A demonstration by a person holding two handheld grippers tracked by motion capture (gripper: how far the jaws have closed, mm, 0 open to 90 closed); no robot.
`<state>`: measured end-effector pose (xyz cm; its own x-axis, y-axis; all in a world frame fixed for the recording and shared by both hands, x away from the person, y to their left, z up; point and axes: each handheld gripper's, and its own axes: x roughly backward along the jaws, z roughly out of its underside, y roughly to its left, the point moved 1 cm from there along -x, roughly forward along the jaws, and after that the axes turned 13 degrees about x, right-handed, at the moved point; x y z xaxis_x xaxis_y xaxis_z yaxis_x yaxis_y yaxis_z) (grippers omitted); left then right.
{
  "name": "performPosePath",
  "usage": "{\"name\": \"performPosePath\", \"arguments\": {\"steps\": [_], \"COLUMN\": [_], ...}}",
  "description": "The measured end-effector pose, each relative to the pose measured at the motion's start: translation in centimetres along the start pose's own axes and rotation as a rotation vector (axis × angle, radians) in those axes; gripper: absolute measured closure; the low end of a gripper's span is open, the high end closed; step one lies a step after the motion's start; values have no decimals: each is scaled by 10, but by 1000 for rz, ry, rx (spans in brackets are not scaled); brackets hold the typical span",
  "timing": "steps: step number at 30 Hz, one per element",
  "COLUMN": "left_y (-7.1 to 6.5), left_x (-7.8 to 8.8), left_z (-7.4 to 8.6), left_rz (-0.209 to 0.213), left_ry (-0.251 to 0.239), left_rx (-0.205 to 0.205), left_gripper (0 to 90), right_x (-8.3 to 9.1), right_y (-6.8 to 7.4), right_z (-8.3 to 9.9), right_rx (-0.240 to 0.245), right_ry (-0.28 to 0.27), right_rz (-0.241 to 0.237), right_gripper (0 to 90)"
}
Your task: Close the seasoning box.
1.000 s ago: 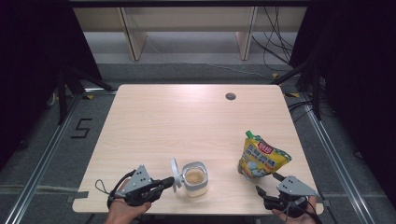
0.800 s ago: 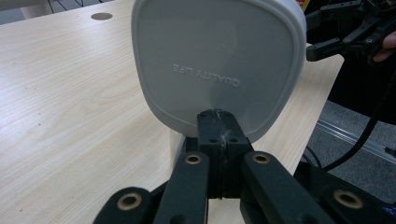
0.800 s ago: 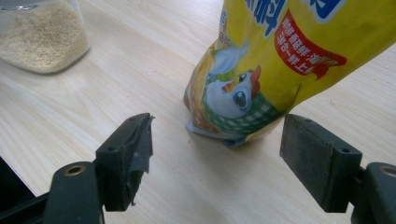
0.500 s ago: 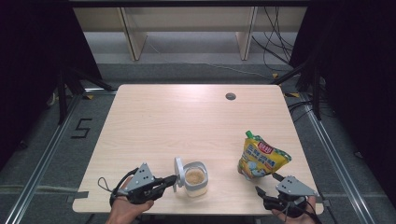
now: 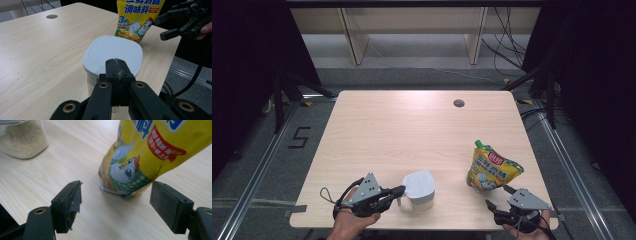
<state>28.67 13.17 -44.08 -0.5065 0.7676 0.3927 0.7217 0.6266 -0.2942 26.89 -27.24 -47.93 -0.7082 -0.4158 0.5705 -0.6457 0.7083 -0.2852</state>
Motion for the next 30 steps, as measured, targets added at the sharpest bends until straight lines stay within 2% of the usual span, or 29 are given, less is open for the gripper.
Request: {"name": "performPosePath", "arguments": {"steps": [1,3,4,5,6,9,11,12,14,15,16,17,18,19,20,21,22,24,25,26,27,28,30], "left_y": [0,2,1,1,3,4,5,6,9,10,12,12,14,14,16,16,17,20,20,23,22,24,25], "left_x": [0,2,3,4,6,10,13,13,16,17,19,20,21,23,23,25,26,28,29,30,31,33,33], "left_z": [0,0,1,1,1,3,3,5,5,6,6,8,9,10,10,13,14,18,20,21,23,25,28], "left_rz": [-2,1,-6,-3,-5,-2,-14,-10,-19,-21,-22,-28,-21,-34,-28,-34,-37,-39,-41,-38,-38,-41,-35], "left_ry": [-1,7,3,1,6,-2,2,-8,1,2,0,-1,-7,-1,1,-3,6,11,6,15,8,15,12], "left_rx": [7,-23,2,8,-8,8,9,35,10,18,10,30,25,34,19,50,36,41,68,39,70,53,77], "left_gripper": [891,891,891,891,891,890,890,889,886,883,882,879,877,875,872,870,866,858,849,843,832,822,797], "right_x": [0,0,0,0,-1,-1,-1,-1,0,0,0,0,0,0,0,0,1,0,0,0,1,1,1], "right_y": [0,0,0,0,-3,-2,-3,-3,-4,-4,-3,-3,-3,-4,-4,-4,-4,-3,-3,-3,-2,-2,-2], "right_z": [0,0,0,0,0,0,0,0,0,0,0,0,0,0,0,-1,-1,-1,-1,-1,-1,-1,-1], "right_rx": [-2,-1,0,0,31,21,29,36,50,47,30,33,43,47,47,49,48,41,40,40,39,38,37], "right_ry": [1,1,1,1,-9,-17,-10,-11,-18,-20,-14,-19,-21,-22,-23,-24,-26,-23,-23,-22,-19,-19,-18], "right_rz": [0,0,0,0,-3,-15,-1,2,19,19,1,4,15,16,17,16,16,2,0,1,0,-1,0], "right_gripper": [261,261,261,261,261,261,261,260,260,260,259,259,257,256,255,253,251,248,244,243,240,237,235]}}
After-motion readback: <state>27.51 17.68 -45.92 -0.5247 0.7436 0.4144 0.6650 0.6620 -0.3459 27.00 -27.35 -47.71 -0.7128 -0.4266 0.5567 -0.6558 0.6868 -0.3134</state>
